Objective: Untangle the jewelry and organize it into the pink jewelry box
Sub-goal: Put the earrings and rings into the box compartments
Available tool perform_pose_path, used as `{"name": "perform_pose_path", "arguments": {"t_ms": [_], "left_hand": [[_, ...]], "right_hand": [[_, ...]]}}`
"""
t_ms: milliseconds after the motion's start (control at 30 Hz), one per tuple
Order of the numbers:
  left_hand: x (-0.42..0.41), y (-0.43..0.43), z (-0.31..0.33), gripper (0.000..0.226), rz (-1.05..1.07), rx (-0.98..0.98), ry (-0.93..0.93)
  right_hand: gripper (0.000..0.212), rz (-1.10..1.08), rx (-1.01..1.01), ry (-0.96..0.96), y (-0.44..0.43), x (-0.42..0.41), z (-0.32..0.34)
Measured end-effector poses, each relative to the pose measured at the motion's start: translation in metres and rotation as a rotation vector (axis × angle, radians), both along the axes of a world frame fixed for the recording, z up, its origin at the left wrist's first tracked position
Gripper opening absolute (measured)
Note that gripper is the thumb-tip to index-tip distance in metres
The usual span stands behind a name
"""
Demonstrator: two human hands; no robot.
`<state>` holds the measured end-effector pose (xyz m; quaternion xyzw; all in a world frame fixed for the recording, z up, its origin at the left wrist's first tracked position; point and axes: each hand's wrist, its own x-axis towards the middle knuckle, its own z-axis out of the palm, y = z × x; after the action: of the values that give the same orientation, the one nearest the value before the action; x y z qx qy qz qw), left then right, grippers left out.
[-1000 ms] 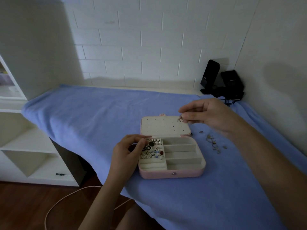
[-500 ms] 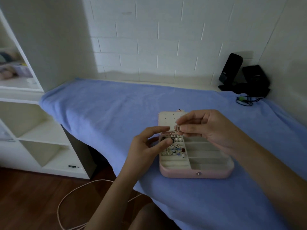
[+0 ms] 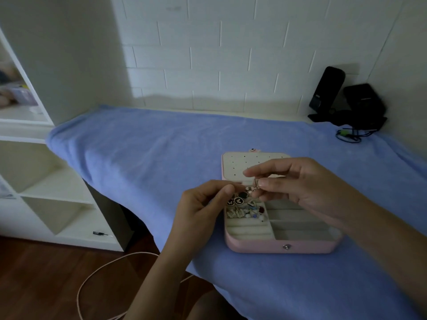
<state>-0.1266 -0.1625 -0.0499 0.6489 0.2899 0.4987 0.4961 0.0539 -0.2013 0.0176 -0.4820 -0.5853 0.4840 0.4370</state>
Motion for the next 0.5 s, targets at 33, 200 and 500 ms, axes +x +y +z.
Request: {"name": "perform_pose_path", "arguments": {"t_ms": [33, 200, 500], "left_hand": [[0.000, -0.001, 0.001, 0.028, -0.002, -0.002, -0.008], [0.000, 0.001, 0.003, 0.027, 0.098, -0.075, 0.007], [-0.018, 0.035, 0.013, 0.013, 0.418, -0.060, 0.440]], "right_hand": [[0.022, 0.008, -0.012, 0.030, 0.000, 0.001, 0.000], [0.025, -0.002, -0.019, 0.053, -0.001, 0.005, 0.002], [0.022, -0.077, -0.027, -0.014, -0.005, 0.009, 0.003]]}}
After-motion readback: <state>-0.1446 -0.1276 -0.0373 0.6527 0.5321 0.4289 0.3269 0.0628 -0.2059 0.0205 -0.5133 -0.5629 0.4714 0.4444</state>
